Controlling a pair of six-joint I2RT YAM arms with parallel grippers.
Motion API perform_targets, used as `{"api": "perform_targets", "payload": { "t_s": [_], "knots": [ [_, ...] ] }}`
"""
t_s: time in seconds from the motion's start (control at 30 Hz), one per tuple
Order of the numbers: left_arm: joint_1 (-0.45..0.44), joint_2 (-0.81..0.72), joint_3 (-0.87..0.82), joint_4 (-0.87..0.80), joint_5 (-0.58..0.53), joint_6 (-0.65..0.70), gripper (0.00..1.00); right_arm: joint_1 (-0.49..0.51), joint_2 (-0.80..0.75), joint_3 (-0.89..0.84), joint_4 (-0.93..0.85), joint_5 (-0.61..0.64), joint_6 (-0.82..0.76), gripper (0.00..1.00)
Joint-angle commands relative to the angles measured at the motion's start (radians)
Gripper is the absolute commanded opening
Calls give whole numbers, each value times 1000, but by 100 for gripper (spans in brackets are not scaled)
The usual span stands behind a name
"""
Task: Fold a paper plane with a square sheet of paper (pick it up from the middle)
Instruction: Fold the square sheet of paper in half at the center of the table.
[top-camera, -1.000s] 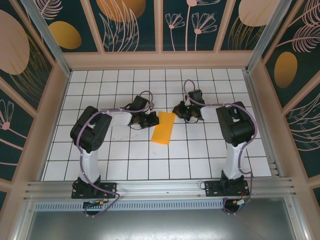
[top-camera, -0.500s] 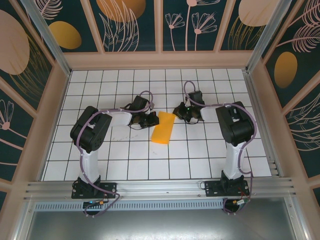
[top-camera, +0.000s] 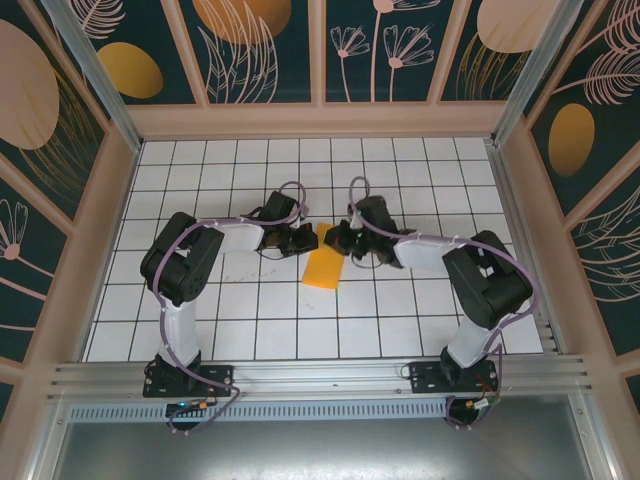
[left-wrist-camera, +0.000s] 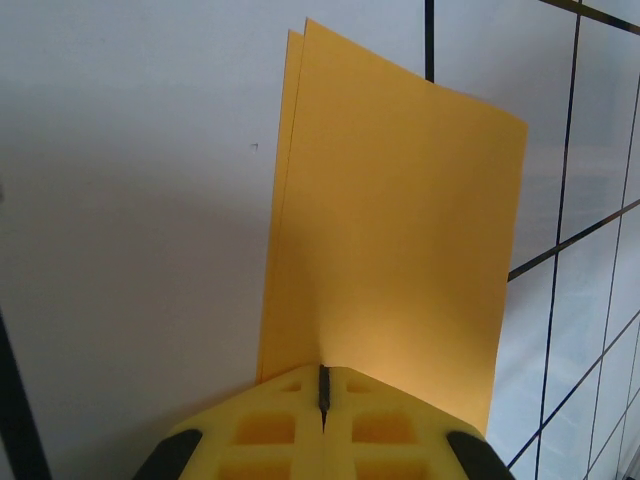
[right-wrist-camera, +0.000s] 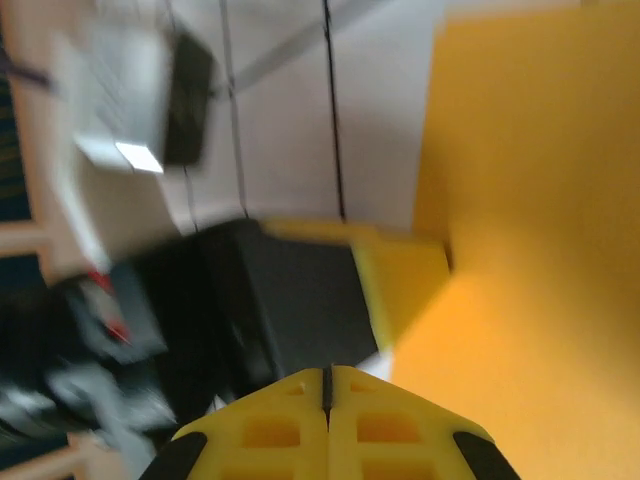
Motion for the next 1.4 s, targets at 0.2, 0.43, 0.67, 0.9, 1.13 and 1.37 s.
{"api": "perform_targets", "payload": {
  "t_s": [0.2, 0.43, 0.67, 0.9, 1.13, 1.37],
  "knots": [
    [-6, 53, -39, -99, -66, 19, 0, 71, -62, -187, 113, 45, 119, 0],
    [-7, 60, -37, -96, -64, 18, 0, 90, -72, -272, 58, 105, 122, 0],
    [-7, 58, -36, -98, -63, 21, 0, 109, -134, -279, 142, 44, 125, 0],
    [-7, 61, -37, -95, -58, 20, 0, 116, -96, -286, 100, 66, 112, 0],
    [-8, 59, -39, -95, -56, 22, 0, 115, -108, -275, 4, 82, 83, 0],
    [-7, 52, -40, -92, -50, 22, 0, 26, -217, -189, -117, 153, 6, 0]
  ]
}}
